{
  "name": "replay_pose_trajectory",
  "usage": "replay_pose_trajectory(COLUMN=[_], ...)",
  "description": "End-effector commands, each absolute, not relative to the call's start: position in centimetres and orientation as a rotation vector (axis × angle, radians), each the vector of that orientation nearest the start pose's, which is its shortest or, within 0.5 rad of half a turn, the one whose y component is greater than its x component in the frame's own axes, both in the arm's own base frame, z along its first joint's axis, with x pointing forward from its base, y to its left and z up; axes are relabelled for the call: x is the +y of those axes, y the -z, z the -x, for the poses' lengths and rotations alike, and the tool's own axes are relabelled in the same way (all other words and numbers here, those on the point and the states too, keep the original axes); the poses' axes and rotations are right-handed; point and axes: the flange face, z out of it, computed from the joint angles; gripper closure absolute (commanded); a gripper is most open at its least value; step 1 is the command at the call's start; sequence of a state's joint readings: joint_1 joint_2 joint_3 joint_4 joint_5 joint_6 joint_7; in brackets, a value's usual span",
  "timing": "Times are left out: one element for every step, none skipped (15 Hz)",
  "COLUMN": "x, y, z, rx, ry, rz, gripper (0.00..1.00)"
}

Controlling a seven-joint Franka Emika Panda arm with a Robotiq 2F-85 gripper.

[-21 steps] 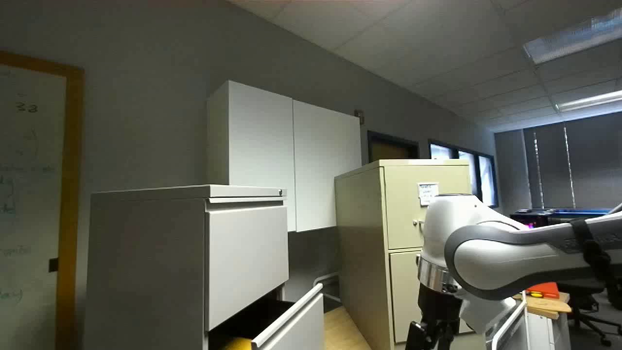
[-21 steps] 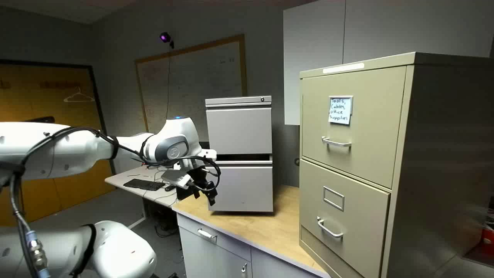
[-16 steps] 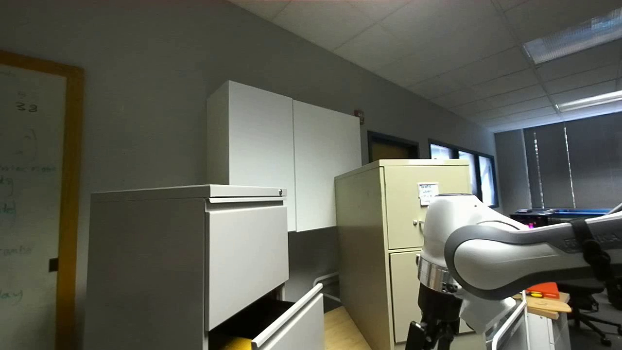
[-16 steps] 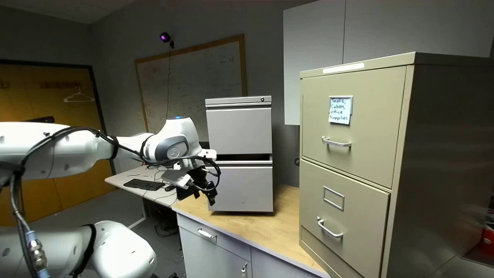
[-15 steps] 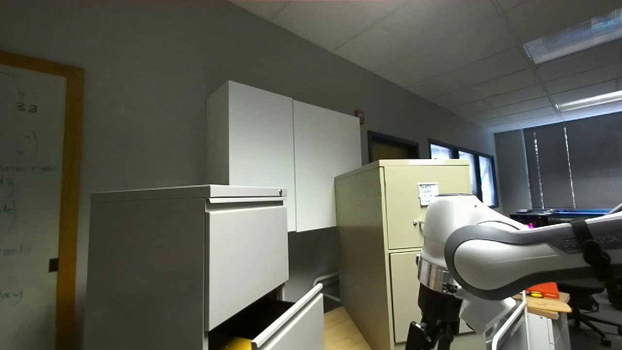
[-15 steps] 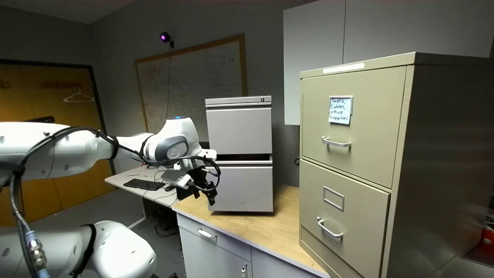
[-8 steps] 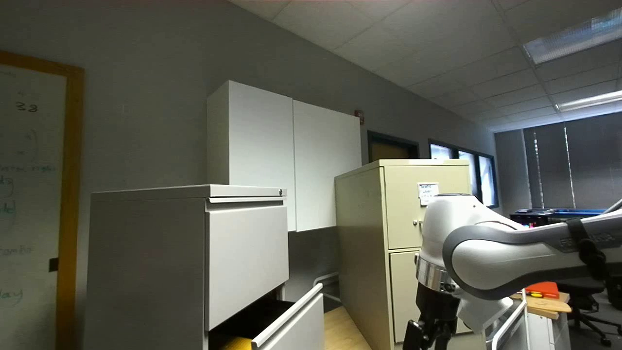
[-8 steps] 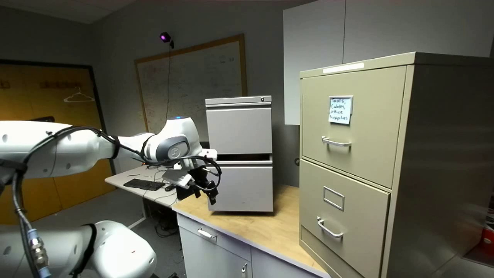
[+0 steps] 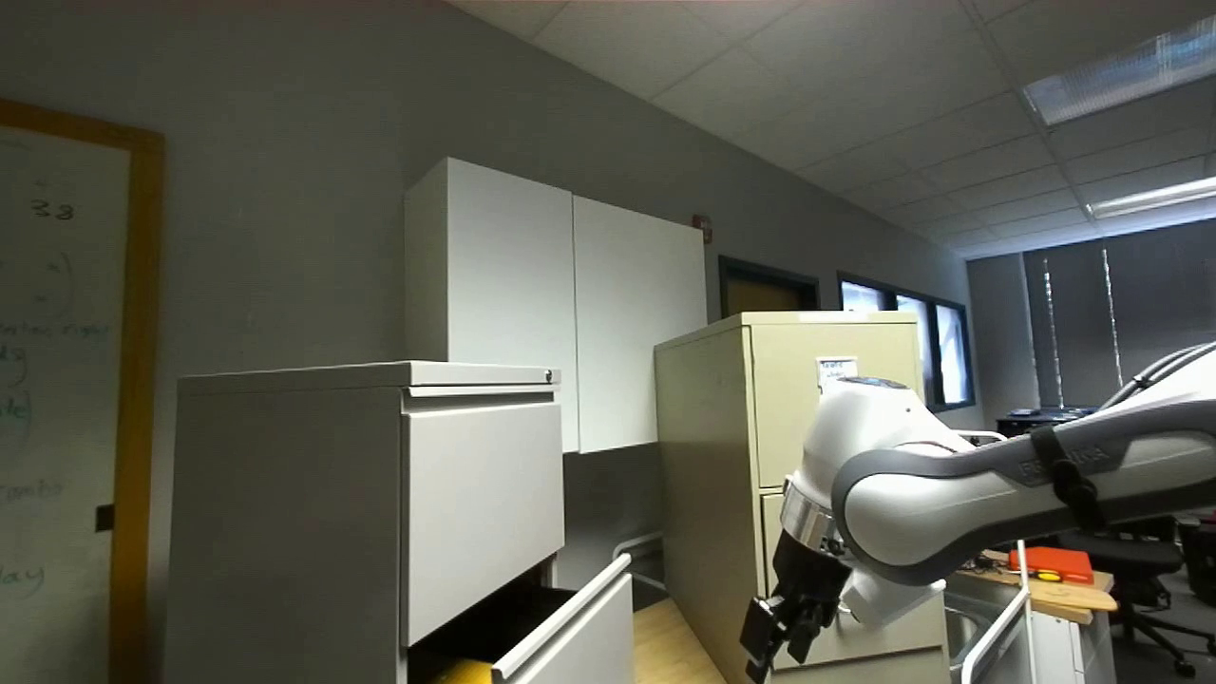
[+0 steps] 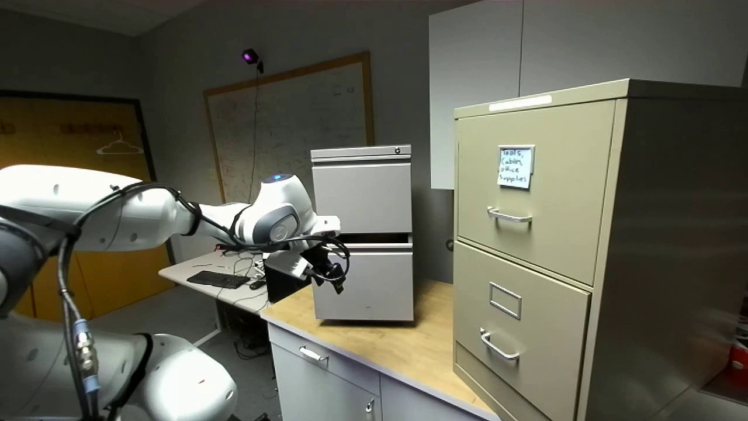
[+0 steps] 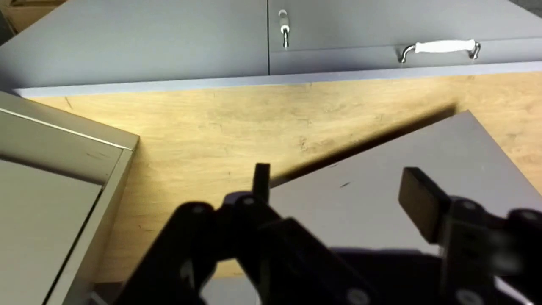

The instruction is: Close the bottom drawer of the cabinet at the left

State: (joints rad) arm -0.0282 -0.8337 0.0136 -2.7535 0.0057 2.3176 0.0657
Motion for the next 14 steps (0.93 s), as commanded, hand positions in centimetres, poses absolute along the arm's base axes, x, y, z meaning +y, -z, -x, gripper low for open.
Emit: replay_pose_trajectory(x=[-1.1, -1.1, -1.0, -1.0, -0.8, -0.7, -0.6, -0.5, -0.4, -0.3, -0.2, -0.2, 0.0, 0.2], y=[-49.7, -49.9, -50.2, -50.4, -50.6, -50.8, -50.8, -50.8, -50.7, -50.6, -50.7, -50.7, -50.8, -50.9], z=[-37.2, -38.1, -39.0, -39.8, -40.9, -41.8, -42.8, -43.8, -44.7, -45.7, -46.7, -47.6, -48.6, -49.5], rx=[0.095, 0.088, 0.071, 0.055, 0.035, 0.018, -0.001, -0.017, -0.032, -0.046, -0.059, -0.072, -0.085, -0.098], ry=[0.698, 0.723, 0.749, 0.769, 0.787, 0.802, 0.813, 0.814, 0.813, 0.81, 0.809, 0.809, 0.808, 0.805], rz=[3.033, 3.018, 3.003, 2.991, 2.977, 2.962, 2.945, 2.928, 2.907, 2.888, 2.865, 2.846, 2.822, 2.801], gripper=[0.5, 0.57, 0.65, 0.73, 0.8, 0.88, 0.94, 0.96, 0.98, 1.0, 0.99, 0.96, 0.96, 0.94])
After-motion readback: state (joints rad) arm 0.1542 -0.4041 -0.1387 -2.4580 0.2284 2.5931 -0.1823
